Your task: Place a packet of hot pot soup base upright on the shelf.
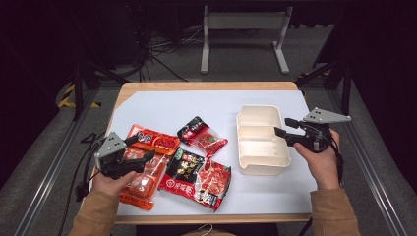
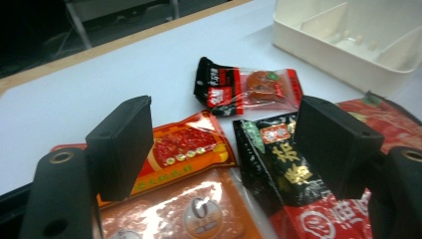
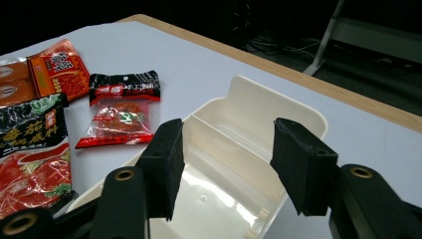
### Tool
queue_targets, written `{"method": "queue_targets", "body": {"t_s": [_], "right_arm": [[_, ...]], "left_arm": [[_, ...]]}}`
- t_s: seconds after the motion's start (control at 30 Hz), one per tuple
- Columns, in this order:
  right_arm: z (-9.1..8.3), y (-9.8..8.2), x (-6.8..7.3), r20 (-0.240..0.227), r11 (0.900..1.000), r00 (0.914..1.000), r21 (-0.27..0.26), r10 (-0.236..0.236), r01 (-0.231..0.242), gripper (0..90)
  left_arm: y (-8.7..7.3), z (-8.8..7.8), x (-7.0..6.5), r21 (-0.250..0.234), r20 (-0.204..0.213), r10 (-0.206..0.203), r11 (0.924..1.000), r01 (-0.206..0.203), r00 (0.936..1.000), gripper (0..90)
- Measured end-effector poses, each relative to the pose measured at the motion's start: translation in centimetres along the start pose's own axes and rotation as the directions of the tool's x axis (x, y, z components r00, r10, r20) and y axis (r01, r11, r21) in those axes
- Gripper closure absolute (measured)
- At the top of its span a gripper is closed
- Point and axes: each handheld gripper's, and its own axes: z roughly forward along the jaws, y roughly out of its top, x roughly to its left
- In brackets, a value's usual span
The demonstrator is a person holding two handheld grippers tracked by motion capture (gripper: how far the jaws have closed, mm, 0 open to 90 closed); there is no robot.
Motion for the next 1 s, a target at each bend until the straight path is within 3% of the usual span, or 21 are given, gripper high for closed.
{"method": "queue_targets", "body": {"t_s": [0.23,0.33,0.43,0.7,0.83,0.93,1.0], "right_arm": [[0.0,0.0,-0.1,0.002,1.000,1.0000,-0.002,0.001,-0.001,46.2],[0.0,0.0,-0.1,0.002,1.000,1.0000,-0.002,0.003,-0.003,46.0],[0.1,0.0,0.0,0.003,1.000,1.0000,0.000,0.001,-0.001,45.8],[0.1,0.0,0.0,0.000,1.000,1.0000,-0.001,0.001,-0.001,45.3],[0.2,0.1,0.1,-0.002,1.000,1.0000,0.000,0.000,0.000,45.1],[0.4,0.1,0.2,-0.005,1.000,1.0000,0.001,-0.003,0.003,44.7],[0.4,0.1,0.2,-0.006,1.000,1.0000,0.003,-0.002,0.002,44.7]], "left_arm": [[0.2,0.0,-1.3,0.039,0.022,0.010,0.9992,-0.011,0.9997,31.3],[0.3,0.4,-1.9,0.067,0.042,0.007,0.9977,-0.009,0.9991,28.5],[0.4,0.4,-2.4,0.063,0.025,0.013,0.9979,-0.014,0.9996,26.2],[0.3,0.5,-3.0,0.081,0.043,0.025,0.9963,-0.029,0.9988,23.8],[0.0,1.0,-3.4,0.104,0.043,0.035,0.9938,-0.039,0.9985,25.7],[-0.7,1.9,-3.6,0.131,0.078,0.017,0.9910,-0.027,0.9968,27.7],[-0.9,2.2,-3.9,0.140,0.080,0.026,0.9894,-0.037,0.9965,28.9]]}}
